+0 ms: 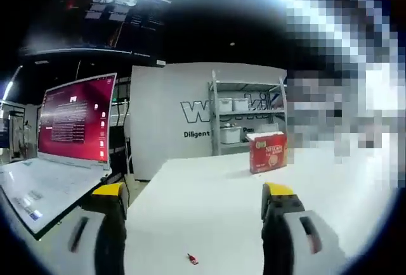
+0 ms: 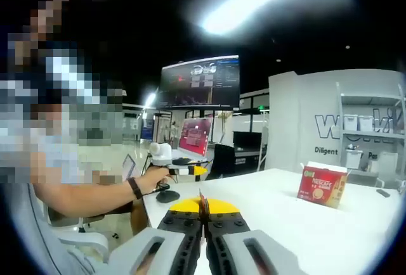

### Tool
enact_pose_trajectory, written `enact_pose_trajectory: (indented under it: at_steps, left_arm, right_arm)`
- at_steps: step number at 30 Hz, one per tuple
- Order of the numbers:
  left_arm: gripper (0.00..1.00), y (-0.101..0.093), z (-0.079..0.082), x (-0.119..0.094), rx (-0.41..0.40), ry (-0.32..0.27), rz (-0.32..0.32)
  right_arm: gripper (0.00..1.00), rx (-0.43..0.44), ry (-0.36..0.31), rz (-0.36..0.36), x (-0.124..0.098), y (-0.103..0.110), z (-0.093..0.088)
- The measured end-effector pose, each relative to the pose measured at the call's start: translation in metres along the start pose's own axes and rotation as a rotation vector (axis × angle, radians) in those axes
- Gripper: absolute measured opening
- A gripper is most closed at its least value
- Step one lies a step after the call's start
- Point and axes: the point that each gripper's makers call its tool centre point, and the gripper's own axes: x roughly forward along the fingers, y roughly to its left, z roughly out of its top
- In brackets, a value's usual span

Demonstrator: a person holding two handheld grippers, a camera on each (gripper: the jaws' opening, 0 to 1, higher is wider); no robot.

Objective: Tear open the coffee pouch, take out the coffee, and pour the coffee from the pouch into the cup

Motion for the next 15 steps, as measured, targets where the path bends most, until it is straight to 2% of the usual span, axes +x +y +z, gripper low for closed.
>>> enact_pose_trajectory:
  at_steps: [3,5,6,8,10,11,12,13,14,15]
  left_arm:
    - [0.86,0.0,-0.001,-0.001,0.0,-0.001,-0.002]
    - [0.75,0.0,-0.002,-0.003,-0.006,0.011,-0.008]
    - [0.63,-0.002,-0.004,-0.005,-0.021,0.026,-0.016]
    - [0.51,-0.005,-0.004,-0.008,-0.013,0.033,-0.036]
    - [0.28,-0.005,-0.003,-0.01,-0.004,0.044,-0.044]
    - [0.12,-0.004,-0.002,-0.013,-0.009,0.048,-0.046]
    - [0.04,-0.002,0.0,-0.016,-0.022,0.046,-0.041]
    - [0.03,-0.003,0.005,-0.017,-0.082,0.029,-0.047]
    - [0.01,-0.006,0.006,-0.02,-0.187,0.044,-0.078]
    - [0.01,-0.005,0.002,-0.021,-0.24,0.081,-0.096]
  right_arm:
    - [0.01,0.003,-0.002,0.004,0.0,0.0,0.001]
    - [0.01,0.001,-0.003,0.006,0.0,0.0,0.002]
    - [0.01,0.0,-0.003,0.007,0.001,0.001,0.002]
    - [0.01,-0.004,-0.001,0.009,0.001,0.001,0.003]
    - [0.01,-0.001,-0.004,0.01,0.001,0.0,0.003]
    - [0.01,0.001,-0.003,0.01,0.001,0.0,0.002]
    - [0.01,0.002,-0.001,0.01,0.001,0.0,0.002]
    - [0.01,0.002,0.0,0.01,0.001,0.0,0.001]
    - [0.01,0.002,0.001,0.01,0.001,0.0,0.001]
    - [0.01,0.002,0.001,0.01,0.001,0.0,0.0]
